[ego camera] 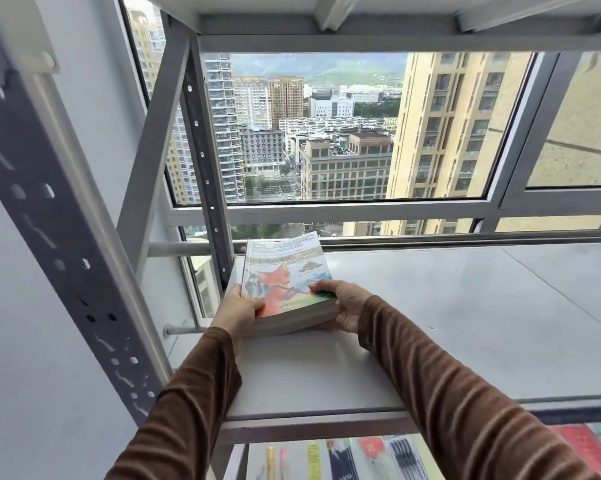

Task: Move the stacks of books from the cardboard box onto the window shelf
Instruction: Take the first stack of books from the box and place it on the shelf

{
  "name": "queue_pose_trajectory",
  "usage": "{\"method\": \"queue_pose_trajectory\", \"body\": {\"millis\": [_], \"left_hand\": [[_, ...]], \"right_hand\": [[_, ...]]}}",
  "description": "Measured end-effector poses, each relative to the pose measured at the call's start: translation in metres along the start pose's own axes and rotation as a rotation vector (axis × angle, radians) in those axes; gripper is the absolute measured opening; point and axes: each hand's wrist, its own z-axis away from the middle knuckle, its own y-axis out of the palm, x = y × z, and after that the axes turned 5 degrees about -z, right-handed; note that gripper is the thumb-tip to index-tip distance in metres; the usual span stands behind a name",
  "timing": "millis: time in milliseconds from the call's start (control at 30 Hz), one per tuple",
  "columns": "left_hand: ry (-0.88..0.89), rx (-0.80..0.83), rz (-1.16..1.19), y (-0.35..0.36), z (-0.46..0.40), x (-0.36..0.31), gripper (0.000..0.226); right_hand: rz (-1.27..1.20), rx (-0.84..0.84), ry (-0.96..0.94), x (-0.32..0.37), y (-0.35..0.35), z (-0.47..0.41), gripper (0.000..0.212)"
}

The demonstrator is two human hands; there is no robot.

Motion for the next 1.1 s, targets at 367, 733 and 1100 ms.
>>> {"method": "queue_pose_trajectory", "body": {"millis": [367, 733, 1100], "left_hand": [[0.024, -0.001, -0.123, -0.003, -0.001, 0.003, 0.031], [0.085, -0.062, -0.298, -0.005, 0.009, -0.006, 0.045], [0.744, 0.094, -0.884, 0.081, 0.078, -0.051, 0.044]], "right_hand": [[0.862, -0.223, -0.141, 0.004, -0.019, 0.001, 0.073], [0.837, -0.249, -0.211, 0.001, -0.015, 0.024, 0.081], [1.183, -0.735, -0.561, -0.024, -0.096, 0.151, 0.049]]}}
